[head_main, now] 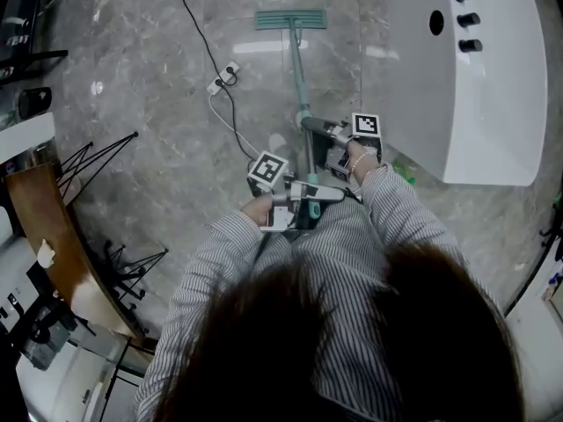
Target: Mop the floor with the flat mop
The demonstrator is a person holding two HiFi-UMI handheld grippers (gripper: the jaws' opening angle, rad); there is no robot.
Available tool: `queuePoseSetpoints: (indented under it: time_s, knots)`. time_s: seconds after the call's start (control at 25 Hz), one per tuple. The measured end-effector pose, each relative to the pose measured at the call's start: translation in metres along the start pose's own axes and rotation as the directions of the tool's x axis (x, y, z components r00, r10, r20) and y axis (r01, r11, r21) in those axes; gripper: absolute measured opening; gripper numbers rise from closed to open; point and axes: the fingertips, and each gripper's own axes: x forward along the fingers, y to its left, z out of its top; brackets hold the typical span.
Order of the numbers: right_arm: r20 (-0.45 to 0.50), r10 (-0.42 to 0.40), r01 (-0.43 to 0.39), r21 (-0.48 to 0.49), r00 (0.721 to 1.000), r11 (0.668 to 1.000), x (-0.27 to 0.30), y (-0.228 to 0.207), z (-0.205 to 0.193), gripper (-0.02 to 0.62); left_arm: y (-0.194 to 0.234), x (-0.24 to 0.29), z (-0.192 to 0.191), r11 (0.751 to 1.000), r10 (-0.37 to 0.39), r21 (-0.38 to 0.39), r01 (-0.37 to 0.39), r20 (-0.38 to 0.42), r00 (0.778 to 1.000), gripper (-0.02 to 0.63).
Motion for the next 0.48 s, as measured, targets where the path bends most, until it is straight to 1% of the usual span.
queuePoseSetpoints:
  time_s: [0.32, 0.48]
  knots:
    - [0.011, -0.002, 0.002, 0.001, 1.000, 1.000, 0.013, 0.007, 0.001, 0.129, -0.013, -0.013, 0.007, 1.000, -0.010, 0.019, 0.009, 0.035, 0.999, 0.006]
    - [-0.025, -0.034, 0.034, -0.027, 0.999, 0.999, 0.023, 0.014, 0.003, 0.129, -0.021, -0.020, 0.014, 1.000, -0.009, 0.025, 0.008, 0.045, 0.999, 0.008]
